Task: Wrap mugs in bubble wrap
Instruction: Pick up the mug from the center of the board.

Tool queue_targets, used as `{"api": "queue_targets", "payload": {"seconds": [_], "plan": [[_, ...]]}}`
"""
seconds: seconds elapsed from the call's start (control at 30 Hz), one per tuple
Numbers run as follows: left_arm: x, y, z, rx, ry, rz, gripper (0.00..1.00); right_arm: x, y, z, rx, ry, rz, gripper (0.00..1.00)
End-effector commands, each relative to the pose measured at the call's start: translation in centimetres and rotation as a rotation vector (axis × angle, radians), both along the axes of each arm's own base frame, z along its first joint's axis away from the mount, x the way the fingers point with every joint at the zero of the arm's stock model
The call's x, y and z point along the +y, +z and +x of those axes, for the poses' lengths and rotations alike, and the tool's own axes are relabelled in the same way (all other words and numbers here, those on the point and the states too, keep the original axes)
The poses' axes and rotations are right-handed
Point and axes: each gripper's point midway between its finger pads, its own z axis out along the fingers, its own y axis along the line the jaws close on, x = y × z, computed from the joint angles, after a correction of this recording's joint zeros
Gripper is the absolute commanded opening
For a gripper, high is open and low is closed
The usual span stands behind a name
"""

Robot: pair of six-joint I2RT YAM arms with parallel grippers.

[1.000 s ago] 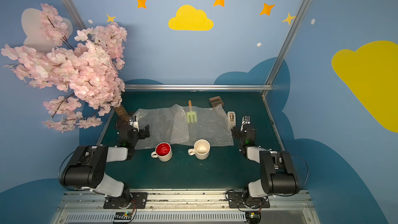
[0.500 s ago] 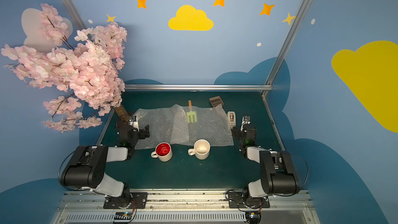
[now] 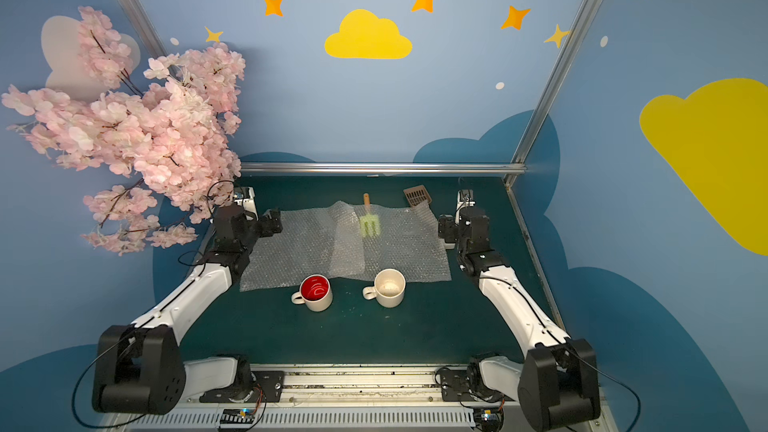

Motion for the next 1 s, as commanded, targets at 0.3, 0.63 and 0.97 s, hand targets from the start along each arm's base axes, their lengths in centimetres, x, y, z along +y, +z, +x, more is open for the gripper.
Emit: {"api": "queue_targets", "payload": {"seconds": [0.3, 0.63, 0.97], "plan": [[-8.5, -2.2, -6.4, 0.440, -0.304, -0.253, 0.94, 9.8, -4.3, -11.3, 0.571, 0.323, 0.165, 0.81], [-13.4, -3.1, -7.8, 0.487, -0.535, -0.339, 0.93, 13.8, -8.4, -13.8, 0.774, 0.419, 0.087, 0.72], [-14.7, -4.4, -8.3, 0.554, -0.561, -0.399, 0.90, 15.5, -13.7, -13.5, 0.928, 0.400, -0.010, 0.46]]}}
